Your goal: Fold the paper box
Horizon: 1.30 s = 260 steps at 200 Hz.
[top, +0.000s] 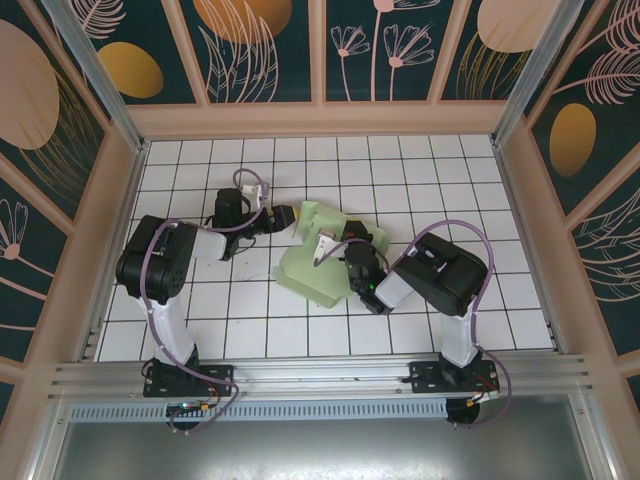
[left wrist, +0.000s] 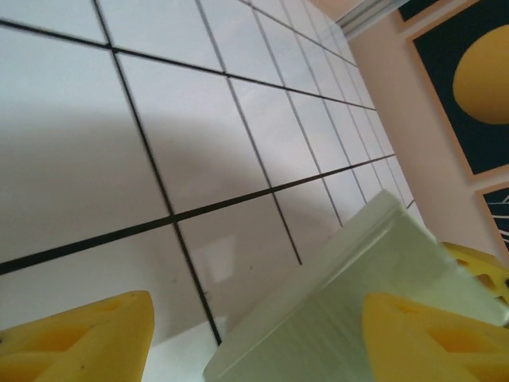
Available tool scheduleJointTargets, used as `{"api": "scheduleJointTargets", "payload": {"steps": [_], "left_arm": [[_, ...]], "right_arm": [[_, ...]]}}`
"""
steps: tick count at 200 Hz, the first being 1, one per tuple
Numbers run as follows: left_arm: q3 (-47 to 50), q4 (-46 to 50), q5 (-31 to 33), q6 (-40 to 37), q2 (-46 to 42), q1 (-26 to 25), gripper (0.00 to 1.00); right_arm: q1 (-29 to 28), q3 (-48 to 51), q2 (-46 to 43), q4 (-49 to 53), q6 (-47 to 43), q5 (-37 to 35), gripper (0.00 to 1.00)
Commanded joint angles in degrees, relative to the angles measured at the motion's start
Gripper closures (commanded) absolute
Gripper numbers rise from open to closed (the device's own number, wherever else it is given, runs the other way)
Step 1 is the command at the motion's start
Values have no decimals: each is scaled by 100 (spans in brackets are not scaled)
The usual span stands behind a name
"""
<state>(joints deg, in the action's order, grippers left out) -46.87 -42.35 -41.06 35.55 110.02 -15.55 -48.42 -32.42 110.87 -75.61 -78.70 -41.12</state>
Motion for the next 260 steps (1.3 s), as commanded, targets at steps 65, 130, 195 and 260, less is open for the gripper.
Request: {"api": "scheduleJointTargets", "payload": {"steps": [65,130,195,260], "left_arm": [[-33,-283,-183,-502,-24,-288,41],[-45,-74,23,-839,11,-408,50],[-67,-2,146,-926,90,-414,48],[-91,77,263,-1022,21,-414,46]], "right_arm": [[17,-93,93,-258,-101,-121,100],[17,-190,52,-228,-312,-55,100],[8,-419,-462,1376,341,313,100],[38,-656,-667,2082,563,398,100]]}}
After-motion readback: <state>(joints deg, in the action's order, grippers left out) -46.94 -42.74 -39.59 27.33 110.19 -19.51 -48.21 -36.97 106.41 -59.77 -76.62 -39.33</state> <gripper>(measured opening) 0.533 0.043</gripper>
